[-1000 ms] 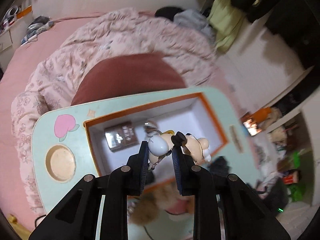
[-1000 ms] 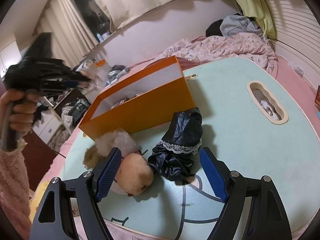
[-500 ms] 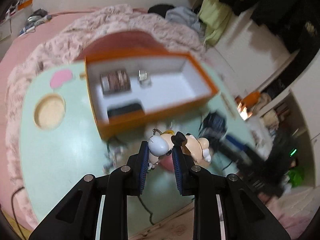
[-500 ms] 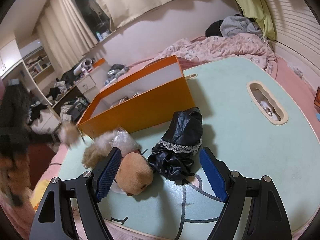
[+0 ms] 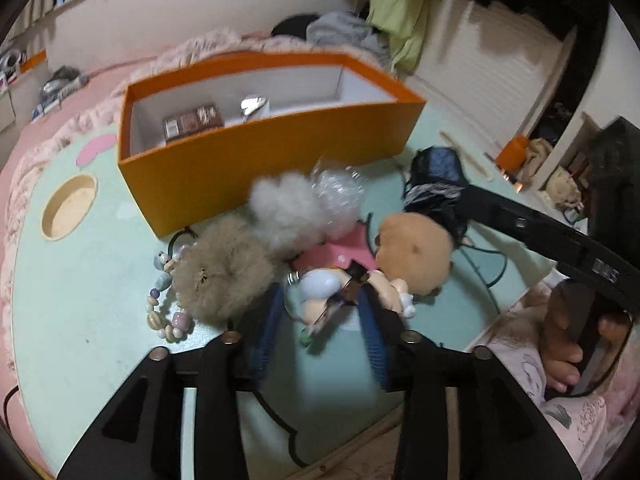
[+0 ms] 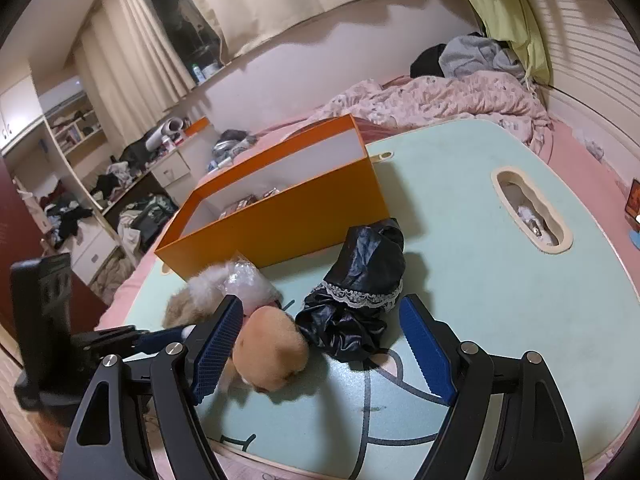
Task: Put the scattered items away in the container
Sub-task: 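Grasp the small cream figurine in the box with the left gripper, place on table, then grasp the silver cone in the box with the right gripper and lift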
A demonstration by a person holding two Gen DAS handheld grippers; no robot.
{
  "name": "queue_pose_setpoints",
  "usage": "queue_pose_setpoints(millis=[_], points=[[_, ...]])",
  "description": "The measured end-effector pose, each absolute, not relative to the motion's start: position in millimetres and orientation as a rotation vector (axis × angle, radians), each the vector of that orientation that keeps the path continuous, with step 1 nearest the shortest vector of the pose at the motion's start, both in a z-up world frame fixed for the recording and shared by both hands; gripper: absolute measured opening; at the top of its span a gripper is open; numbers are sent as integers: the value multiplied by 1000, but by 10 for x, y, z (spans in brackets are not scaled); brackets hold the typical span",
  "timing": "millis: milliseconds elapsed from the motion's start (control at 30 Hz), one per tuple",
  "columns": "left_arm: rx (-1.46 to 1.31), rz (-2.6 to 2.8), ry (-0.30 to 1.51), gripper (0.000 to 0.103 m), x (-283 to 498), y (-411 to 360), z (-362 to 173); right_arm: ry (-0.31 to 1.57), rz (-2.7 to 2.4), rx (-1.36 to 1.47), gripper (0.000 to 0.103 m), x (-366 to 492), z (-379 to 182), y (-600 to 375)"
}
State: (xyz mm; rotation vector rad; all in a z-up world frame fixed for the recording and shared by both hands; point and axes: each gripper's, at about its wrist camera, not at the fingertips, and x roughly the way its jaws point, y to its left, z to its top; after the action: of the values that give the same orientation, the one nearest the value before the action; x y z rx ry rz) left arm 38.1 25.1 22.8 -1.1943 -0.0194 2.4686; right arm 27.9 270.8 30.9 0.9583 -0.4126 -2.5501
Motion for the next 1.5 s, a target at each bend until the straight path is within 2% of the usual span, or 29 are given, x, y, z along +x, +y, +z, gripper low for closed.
queue_pose_setpoints(millis=[67, 167, 300, 400, 433, 533, 667, 733, 900, 933, 967, 1033, 1133, 1500], points=[[-1110, 2512, -39, 66, 480, 209, 276, -398, -2554, 951, 81, 288, 337, 2687], [-1007, 2560, -56, 66, 604, 158, 341, -332, -2561, 913, 81, 261, 466, 2618], [-959, 2597, -42, 66, 613, 181, 364, -193, -2542, 830, 81, 28, 901, 2319], [-928, 2632, -43, 66, 668, 173, 367, -115, -2468, 915, 76, -416, 1143, 2008], [-917, 2640, -48, 66, 690, 160, 369, -92, -2452, 962, 68, -580, 1167, 1904], [-900, 2643, -92, 66, 695, 111, 370, 47, -2412, 1185, 54, -1133, 1058, 1540], [-917, 2614, -165, 66, 656, 26, 340, 182, -2360, 1412, 50, -1640, 706, 1233], [-921, 2604, -190, 66, 649, 6, 326, 194, -2366, 1460, 44, -1757, 579, 1185], [-910, 2588, -229, 66, 656, -38, 309, 139, -2317, 1592, 42, -1994, 339, 1132], [-907, 2581, -240, 66, 660, -48, 307, 131, -2315, 1615, 39, -2021, 297, 1123], [-905, 2574, -249, 66, 668, -56, 305, 145, -2341, 1599, 35, -2007, 302, 1113], [-907, 2568, -263, 66, 665, -69, 302, 199, -2363, 1574, 35, -1959, 325, 1064], [-912, 2564, -279, 66, 653, -87, 289, 167, -2395, 1541, 35, -1890, 383, 1097], [-936, 2551, -342, 66, 607, -156, 235, 123, -2502, 1105, 35, -794, 1168, 1534]])
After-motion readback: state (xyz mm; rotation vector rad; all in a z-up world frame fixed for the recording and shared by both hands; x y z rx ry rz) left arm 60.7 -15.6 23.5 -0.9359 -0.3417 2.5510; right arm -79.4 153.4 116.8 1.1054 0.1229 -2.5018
